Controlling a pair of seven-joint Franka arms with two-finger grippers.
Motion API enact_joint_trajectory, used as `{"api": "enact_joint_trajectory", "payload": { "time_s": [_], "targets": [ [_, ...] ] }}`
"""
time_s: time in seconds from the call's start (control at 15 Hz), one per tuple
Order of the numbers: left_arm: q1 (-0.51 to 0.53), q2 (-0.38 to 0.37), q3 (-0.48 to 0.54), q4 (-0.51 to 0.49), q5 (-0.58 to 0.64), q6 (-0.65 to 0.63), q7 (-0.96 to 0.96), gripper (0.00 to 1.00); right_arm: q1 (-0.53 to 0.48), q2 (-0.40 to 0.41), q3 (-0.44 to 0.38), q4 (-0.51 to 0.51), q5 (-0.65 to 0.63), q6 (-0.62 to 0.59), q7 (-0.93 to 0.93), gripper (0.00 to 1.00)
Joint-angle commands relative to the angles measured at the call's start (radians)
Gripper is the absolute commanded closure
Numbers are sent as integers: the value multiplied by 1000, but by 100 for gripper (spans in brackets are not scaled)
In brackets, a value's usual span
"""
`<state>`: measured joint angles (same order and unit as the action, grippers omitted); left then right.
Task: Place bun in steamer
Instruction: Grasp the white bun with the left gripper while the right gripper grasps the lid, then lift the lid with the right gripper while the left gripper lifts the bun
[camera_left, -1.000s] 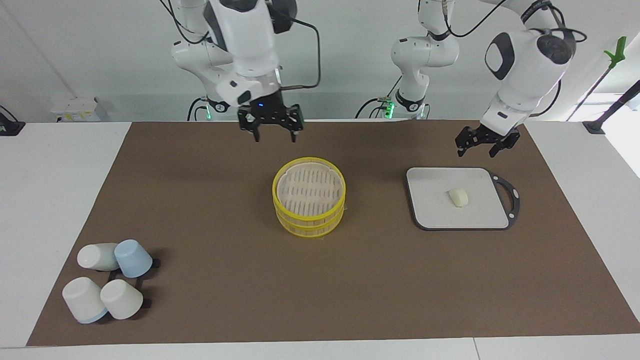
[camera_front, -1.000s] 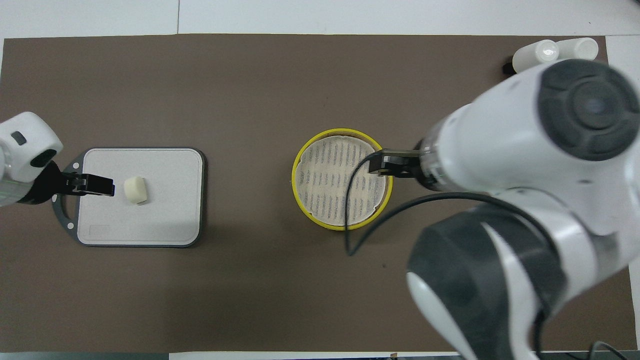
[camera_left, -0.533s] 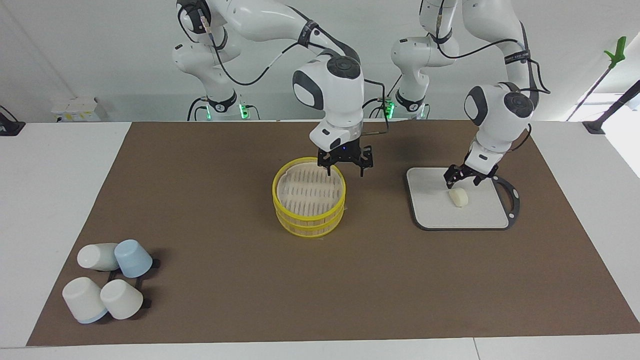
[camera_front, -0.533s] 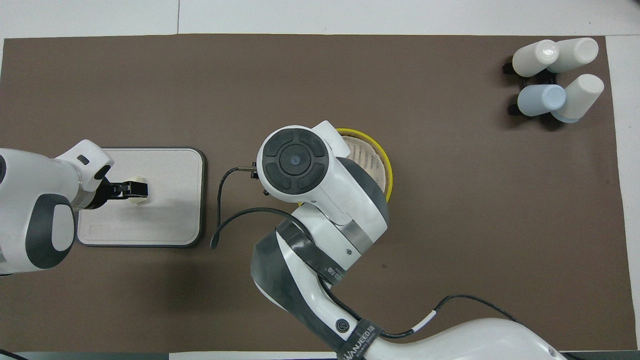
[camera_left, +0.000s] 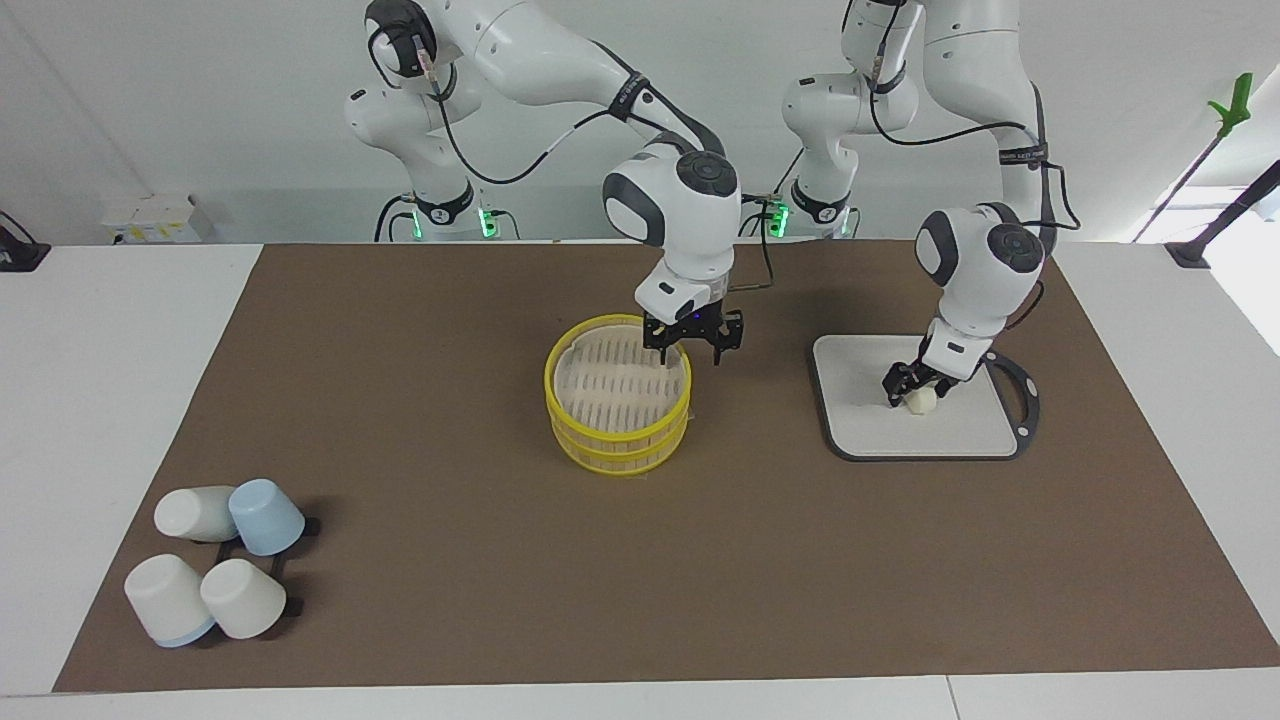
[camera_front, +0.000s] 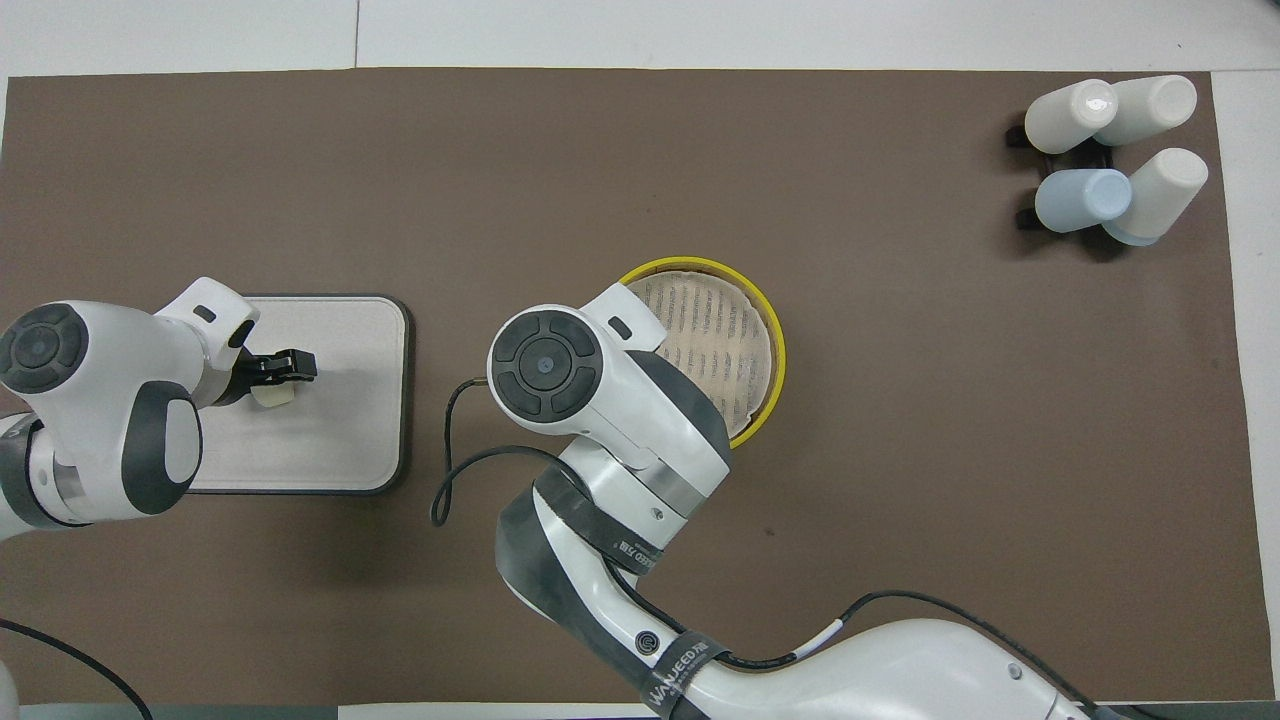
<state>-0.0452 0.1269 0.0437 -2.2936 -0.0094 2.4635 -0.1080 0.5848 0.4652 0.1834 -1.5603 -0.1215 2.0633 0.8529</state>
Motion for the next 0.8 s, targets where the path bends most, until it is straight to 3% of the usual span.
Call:
{"api": "enact_joint_trajectory", "payload": {
  "time_s": [0.0, 0.07, 0.27, 0.47, 0.6, 0.73],
  "targets": [
    [2, -3, -1, 9, 12, -38, -15, 29, -7, -36, 1, -55, -17, 23, -21, 91],
    [2, -3, -1, 22, 12, -61, -15, 36, -7, -36, 2, -55, -17, 23, -21, 100],
    [2, -4, -1, 65, 12, -124, -15, 57, -13, -33, 1, -43, -18, 17, -34, 100],
    [1, -3, -2, 144, 9, -225, -21, 62, -22, -25, -2, 47, -72, -90, -78, 100],
    [-14, 0, -2, 224, 2, -314, -27, 62, -49, -23, -5, 146, -81, -254, -156, 100],
    [-76, 25, -1, 355, -49, -414, -117, 62, -117, -71, -10, 167, -76, -375, -285, 100]
  ]
}}
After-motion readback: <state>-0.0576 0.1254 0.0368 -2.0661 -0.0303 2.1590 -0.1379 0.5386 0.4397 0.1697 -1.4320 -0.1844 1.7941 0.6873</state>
